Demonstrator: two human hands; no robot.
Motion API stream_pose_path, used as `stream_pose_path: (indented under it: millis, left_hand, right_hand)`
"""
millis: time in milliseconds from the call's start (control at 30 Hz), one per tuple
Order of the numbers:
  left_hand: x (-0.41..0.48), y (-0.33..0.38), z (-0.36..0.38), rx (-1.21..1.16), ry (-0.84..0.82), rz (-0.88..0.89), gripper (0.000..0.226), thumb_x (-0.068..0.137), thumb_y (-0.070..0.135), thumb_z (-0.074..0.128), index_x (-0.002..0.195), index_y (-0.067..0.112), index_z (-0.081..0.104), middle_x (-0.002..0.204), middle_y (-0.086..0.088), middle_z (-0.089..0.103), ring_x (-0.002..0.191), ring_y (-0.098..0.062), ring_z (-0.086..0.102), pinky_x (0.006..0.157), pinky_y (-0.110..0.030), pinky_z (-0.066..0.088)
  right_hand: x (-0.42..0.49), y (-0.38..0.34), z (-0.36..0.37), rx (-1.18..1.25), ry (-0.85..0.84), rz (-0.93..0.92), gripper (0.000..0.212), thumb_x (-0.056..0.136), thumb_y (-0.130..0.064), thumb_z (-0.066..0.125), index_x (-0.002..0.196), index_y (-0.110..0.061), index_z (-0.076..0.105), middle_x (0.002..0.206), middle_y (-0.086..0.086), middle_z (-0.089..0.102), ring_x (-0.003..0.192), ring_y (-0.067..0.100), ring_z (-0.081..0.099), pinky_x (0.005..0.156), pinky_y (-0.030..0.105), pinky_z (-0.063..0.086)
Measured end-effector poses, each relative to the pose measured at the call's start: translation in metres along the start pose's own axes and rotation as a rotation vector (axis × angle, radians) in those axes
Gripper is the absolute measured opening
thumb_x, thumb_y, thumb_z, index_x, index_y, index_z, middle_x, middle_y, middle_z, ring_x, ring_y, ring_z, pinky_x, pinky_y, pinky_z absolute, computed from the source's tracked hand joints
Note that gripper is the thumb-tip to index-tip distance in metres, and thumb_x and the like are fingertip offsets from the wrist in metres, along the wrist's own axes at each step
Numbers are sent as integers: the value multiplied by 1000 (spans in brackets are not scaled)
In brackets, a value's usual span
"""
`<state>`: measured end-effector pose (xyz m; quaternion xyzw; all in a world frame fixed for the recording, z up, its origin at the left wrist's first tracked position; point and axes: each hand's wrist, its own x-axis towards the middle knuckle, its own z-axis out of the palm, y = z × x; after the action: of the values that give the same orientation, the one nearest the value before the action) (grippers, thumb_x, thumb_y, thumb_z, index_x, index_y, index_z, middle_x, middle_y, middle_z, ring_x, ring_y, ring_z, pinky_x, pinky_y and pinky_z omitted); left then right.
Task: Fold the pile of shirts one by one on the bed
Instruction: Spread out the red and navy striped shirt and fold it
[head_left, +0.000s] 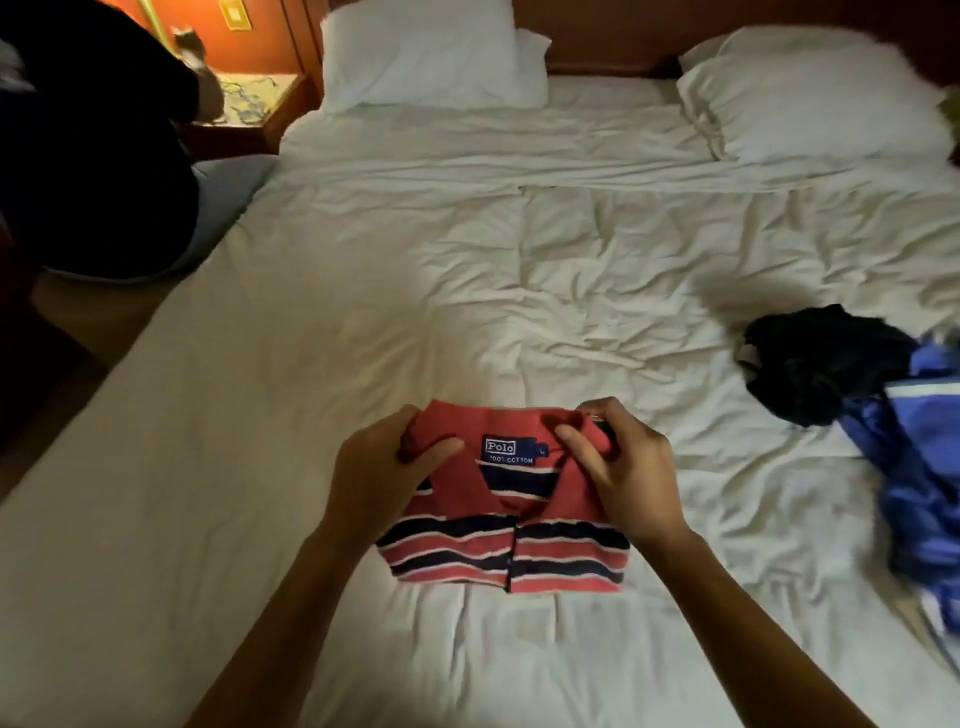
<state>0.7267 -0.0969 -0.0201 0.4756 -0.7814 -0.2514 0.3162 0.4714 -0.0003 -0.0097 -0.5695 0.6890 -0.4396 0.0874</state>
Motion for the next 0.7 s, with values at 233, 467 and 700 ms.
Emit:
stream_pose_path:
  millis: [233,467,700]
  left_hand:
    - [-37,84,-147,-11,125,-134,42,79,69,59,76,27,61,61,11,60,54,-10,57,53,-36,49]
    - [-102,67,-295,113,352,-220,47,84,73,52,78,27,60,62,10,59,56,-6,57,55,-30,47]
    - [-235,24,-459,118,585,-435,41,80,71,57,103,39,67,85,17,69,79,-2,65,69,-18,52]
  right_hand:
    - [45,-152,-58,3,-193,-85,18,86,-49,66,90,-32,62,78,-17,66,73,1,62,65,17,46]
    - [61,-297,1,207,-399,-364,18,90,-57,61,90,-39,59,83,-22,66,77,-1,64,68,6,43]
    - [13,-480,124,447,-628,-659,10,91,-49,63,94,-42,57,87,-26,66,77,-6,64,69,2,42]
